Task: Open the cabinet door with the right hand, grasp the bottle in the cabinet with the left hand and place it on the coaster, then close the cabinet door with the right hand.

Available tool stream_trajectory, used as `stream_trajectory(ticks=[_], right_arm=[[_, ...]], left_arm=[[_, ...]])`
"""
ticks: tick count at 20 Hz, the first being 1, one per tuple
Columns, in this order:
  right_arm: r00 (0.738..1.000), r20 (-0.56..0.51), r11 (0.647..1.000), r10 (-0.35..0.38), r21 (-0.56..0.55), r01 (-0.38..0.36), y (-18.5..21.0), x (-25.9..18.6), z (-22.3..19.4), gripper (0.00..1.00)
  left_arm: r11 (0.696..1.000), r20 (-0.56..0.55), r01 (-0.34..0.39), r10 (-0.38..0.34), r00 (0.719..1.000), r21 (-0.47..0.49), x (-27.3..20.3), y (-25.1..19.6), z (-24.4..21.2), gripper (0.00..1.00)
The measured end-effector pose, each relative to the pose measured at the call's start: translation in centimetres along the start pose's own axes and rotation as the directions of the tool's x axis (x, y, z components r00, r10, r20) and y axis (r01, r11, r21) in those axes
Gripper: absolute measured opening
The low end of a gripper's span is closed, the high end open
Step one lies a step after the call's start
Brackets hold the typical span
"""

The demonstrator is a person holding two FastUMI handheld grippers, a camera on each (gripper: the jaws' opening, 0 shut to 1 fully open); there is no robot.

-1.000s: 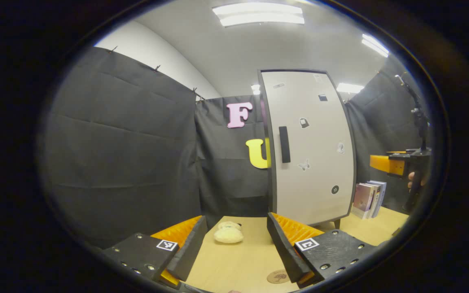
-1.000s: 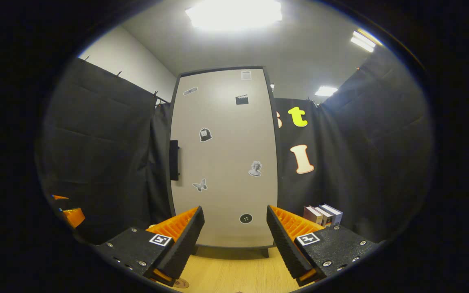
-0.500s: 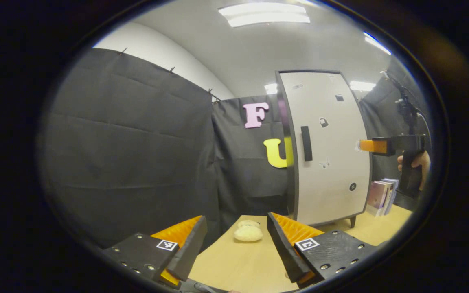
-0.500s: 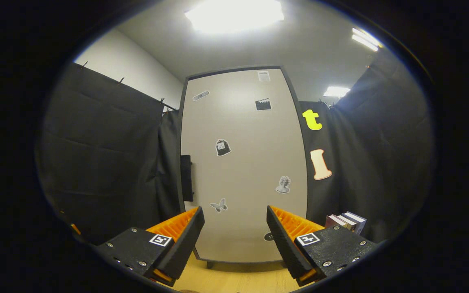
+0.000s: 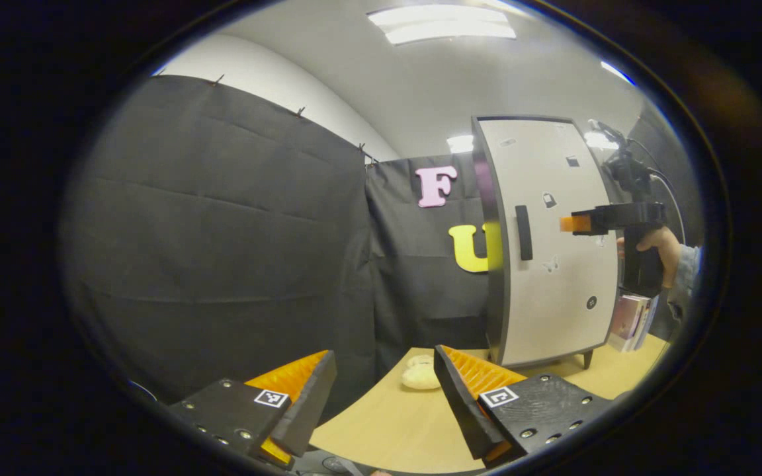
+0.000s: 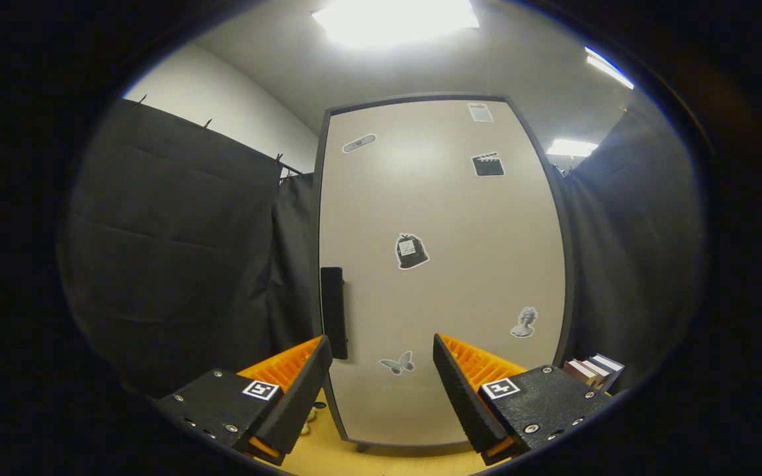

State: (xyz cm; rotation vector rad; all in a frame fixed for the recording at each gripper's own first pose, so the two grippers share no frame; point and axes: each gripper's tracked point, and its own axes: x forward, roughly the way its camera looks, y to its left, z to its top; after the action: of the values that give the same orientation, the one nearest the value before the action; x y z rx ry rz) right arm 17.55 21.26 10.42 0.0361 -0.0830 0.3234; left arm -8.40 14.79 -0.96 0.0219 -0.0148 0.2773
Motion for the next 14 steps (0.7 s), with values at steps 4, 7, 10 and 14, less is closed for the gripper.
stream_trajectory(ticks=[4,7,10,14], right_arm=[[1.0,-0.017,0.999,-0.005,-0.034,0.005,1.8,3.3,-0.7,0.95],[0.999,-0.036,0.998,-0.007,-0.057,0.005,3.0,5.8,-1.4,0.94],[0.998,-0.061,0.999,-0.015,-0.044,0.012,3.8,7.9,-1.9,0.9],[0.994,-0.098,0.998,-0.042,-0.051,0.037,4.8,10.4,-2.2,0.78]], left_arm=[[1.0,0.0,-0.022,0.022,1.0,0.007,-0.2,1.5,-0.3,0.92],[0.999,-0.005,-0.036,0.036,0.999,0.009,-0.3,2.5,-0.6,0.92],[0.999,-0.008,-0.052,0.052,0.999,0.004,-0.4,3.6,-0.9,0.89],[0.998,-0.026,-0.068,0.068,0.997,0.002,-0.2,4.7,-1.7,0.92]])
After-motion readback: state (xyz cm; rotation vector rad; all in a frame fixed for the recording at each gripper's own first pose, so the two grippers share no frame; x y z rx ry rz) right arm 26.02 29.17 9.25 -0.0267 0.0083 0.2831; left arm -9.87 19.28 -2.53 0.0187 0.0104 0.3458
